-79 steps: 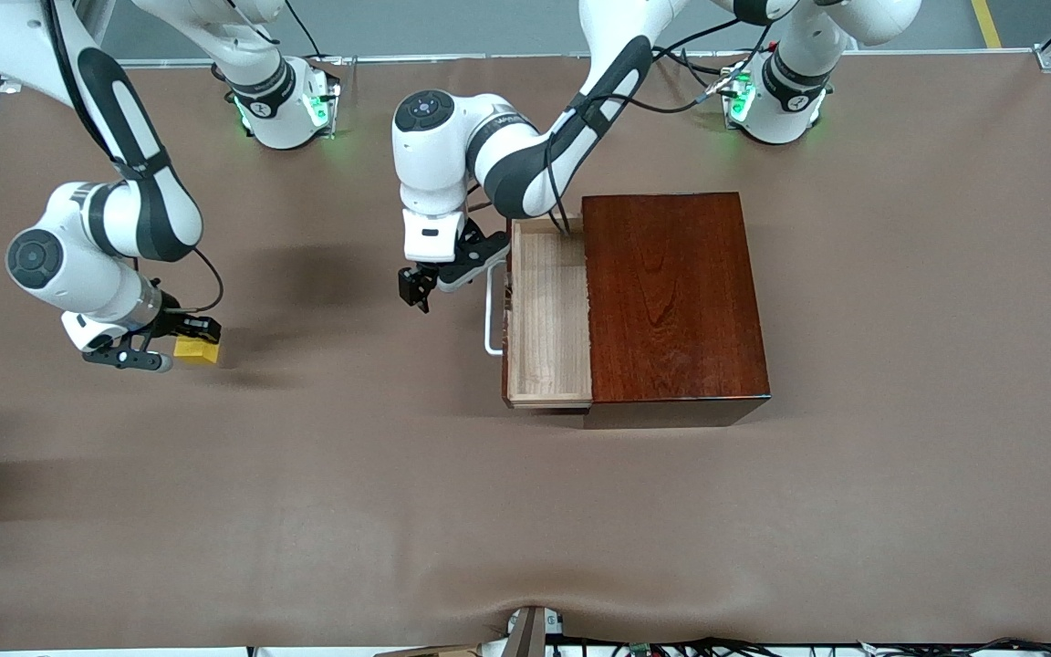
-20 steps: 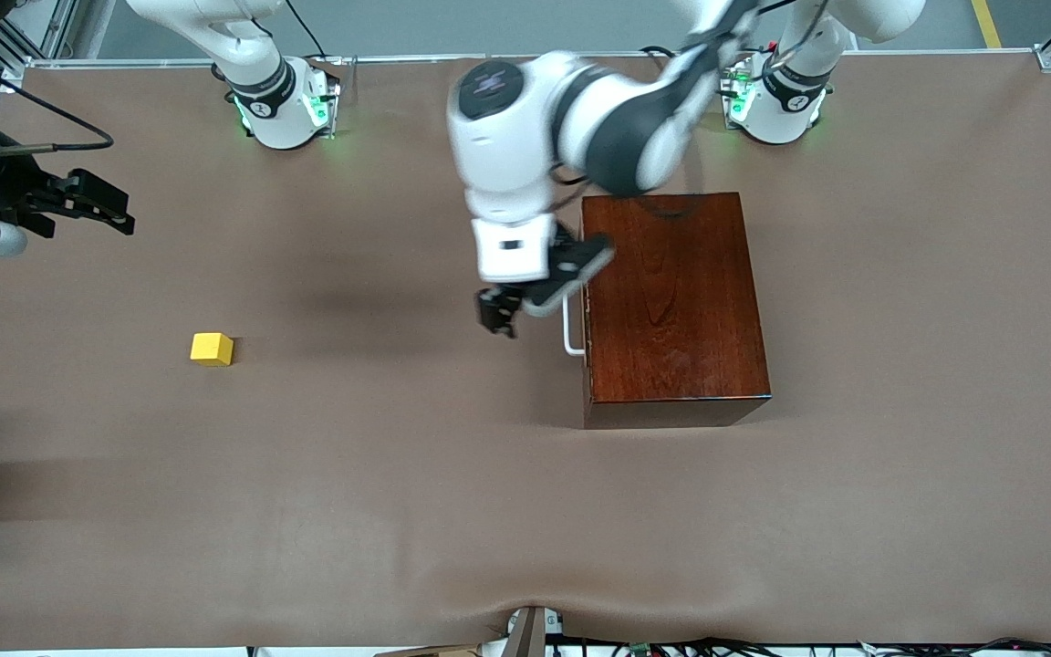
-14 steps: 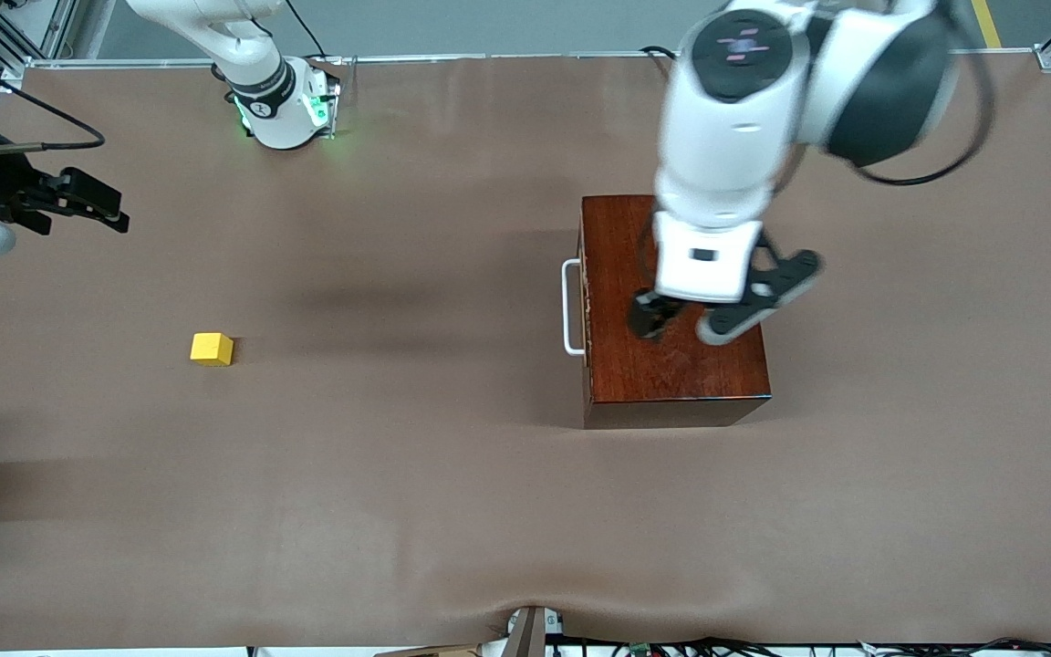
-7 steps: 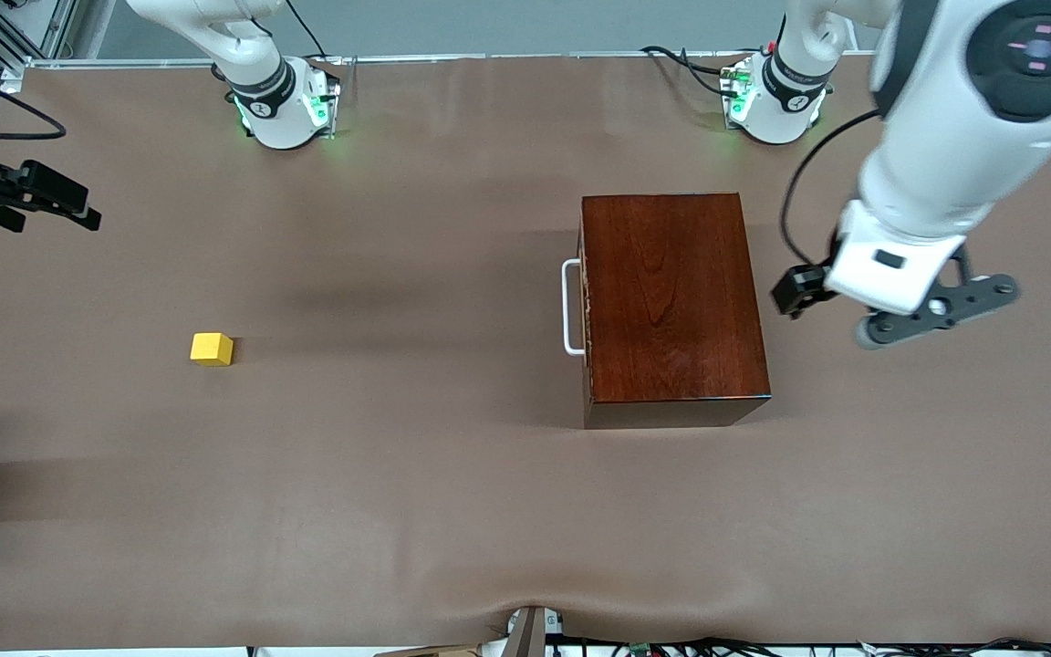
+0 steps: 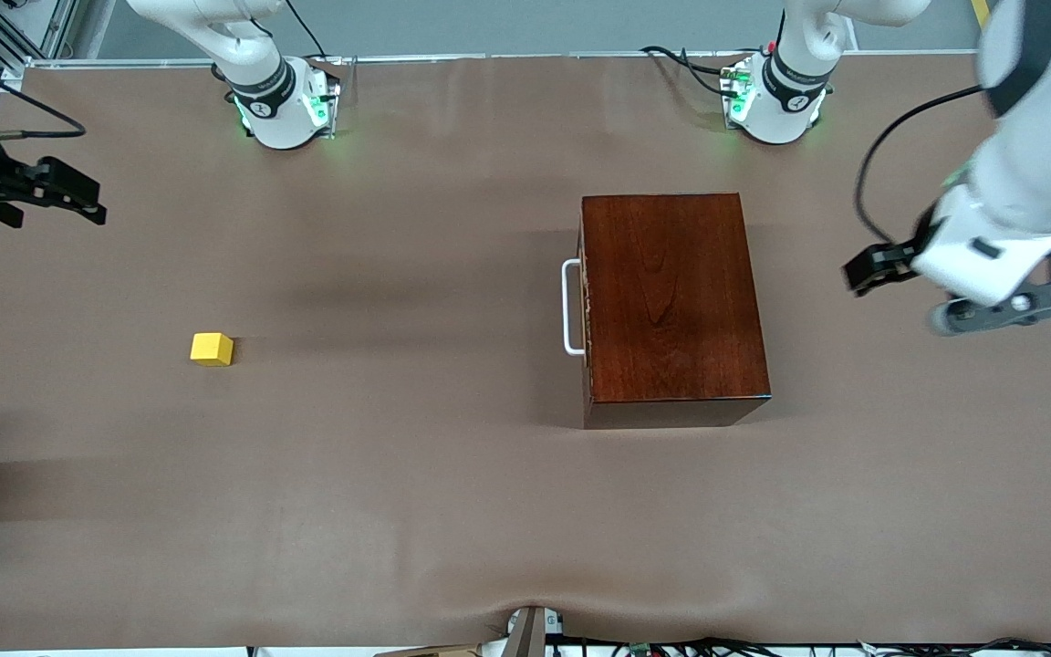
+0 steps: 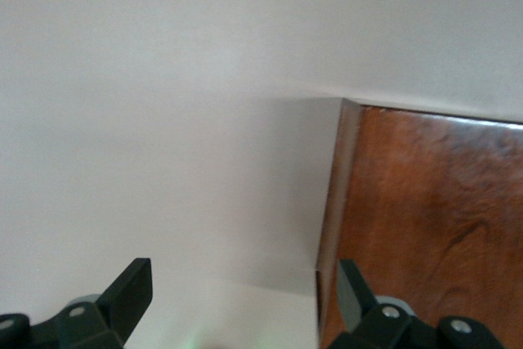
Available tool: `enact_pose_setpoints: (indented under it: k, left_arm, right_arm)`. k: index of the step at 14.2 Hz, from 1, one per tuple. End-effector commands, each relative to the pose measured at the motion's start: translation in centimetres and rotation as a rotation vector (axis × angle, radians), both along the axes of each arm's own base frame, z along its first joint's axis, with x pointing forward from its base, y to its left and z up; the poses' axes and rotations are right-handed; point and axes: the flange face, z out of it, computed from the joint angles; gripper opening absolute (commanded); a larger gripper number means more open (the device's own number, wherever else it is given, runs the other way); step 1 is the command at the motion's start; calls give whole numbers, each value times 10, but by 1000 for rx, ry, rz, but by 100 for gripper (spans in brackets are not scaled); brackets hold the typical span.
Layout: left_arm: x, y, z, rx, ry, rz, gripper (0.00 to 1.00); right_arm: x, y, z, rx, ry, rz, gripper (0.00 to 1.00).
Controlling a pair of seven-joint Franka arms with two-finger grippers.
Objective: Open drawer, take yellow block, close drawer
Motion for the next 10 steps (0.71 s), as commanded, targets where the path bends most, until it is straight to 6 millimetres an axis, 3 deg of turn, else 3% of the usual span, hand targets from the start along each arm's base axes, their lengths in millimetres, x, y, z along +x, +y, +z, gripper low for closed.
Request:
enact_pose_setpoints:
  k: [1, 10]
  left_arm:
    - [-35, 43, 6, -69, -21, -69, 100]
    - [-91, 63, 24, -70, -28, -131, 100]
  right_arm:
    - [-6, -7, 1, -14, 0, -10, 100]
    - [-6, -12, 1, 28, -2, -28, 100]
